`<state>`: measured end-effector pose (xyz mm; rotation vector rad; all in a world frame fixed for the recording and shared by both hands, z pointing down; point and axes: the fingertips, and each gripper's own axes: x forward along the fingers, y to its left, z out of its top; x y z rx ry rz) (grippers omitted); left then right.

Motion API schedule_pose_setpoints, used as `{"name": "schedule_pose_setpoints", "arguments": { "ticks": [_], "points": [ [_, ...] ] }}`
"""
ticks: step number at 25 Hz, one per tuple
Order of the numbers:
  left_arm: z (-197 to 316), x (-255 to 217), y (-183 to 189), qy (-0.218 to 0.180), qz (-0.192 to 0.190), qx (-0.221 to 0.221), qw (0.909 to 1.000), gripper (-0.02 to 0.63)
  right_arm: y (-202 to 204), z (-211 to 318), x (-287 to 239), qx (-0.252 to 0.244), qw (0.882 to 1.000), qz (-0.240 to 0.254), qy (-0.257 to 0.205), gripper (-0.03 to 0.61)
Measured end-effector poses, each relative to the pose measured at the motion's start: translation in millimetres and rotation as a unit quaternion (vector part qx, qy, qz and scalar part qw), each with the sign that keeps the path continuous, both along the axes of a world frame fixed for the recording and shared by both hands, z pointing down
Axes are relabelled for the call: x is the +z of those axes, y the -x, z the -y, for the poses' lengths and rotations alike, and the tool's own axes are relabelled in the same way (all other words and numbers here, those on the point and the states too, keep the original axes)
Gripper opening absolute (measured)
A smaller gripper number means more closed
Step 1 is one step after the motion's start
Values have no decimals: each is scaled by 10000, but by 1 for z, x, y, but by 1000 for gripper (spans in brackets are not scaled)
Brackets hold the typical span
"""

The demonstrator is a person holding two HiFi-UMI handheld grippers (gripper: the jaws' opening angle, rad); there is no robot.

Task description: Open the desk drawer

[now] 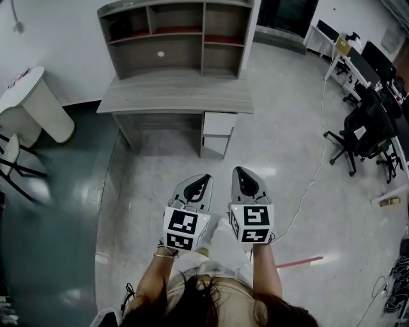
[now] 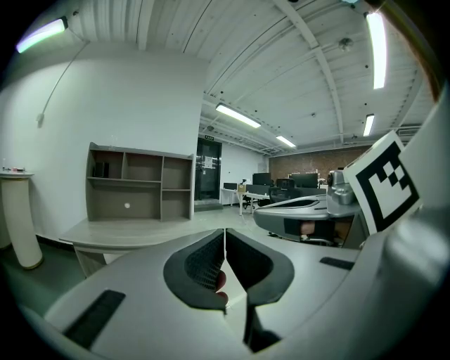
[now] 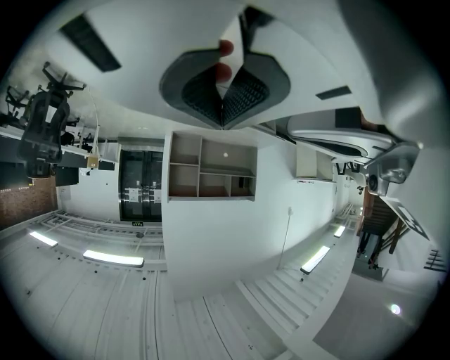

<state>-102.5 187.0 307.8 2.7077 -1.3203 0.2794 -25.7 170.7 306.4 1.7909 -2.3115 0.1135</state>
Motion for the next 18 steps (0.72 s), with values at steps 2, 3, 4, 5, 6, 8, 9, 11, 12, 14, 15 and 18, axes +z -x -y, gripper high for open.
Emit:
{"name": "schedule_pose_setpoints", "arguments": {
  "ticks": [2,3,4,5,6,8,9,11,12,14,15,18],
  "points": [
    [6,2,-1,19,25,-16,10000,15,-2,7,2,-11,10000,24,15,21],
    [10,4,-2,32,36,-26,10000,15,-2,11,2,-22,10000,41,18,21],
    [15,4,-3,46,41,-37,10000,15,-3,15,3,-37,10000,61,19,21],
    [19,5,-4,62,40,-46,10000,15,-4,20,4,-51,9999,87,18,21],
    [24,5,-7,77,39,-51,9999,15,-7,26,4,-61,9999,121,17,21],
    [35,6,-12,99,71,-65,9999,15,-13,37,5,-63,9998,198,24,21],
    [40,7,-15,106,101,-76,9999,15,-18,42,5,-58,9997,227,29,21],
    [52,7,-22,117,135,-103,9998,15,-27,54,5,-50,9997,255,18,21],
    [58,6,-26,116,122,-113,9998,15,-32,60,5,-50,9996,267,6,21],
    [71,4,-35,102,53,-120,9999,15,-42,73,5,-58,9995,305,-8,21],
    [78,3,-40,94,22,-118,9999,15,-47,80,4,-71,9995,322,-13,21],
    [97,3,-56,92,22,-118,9999,15,-62,100,2,-115,9994,321,-63,21]
  ]
}}
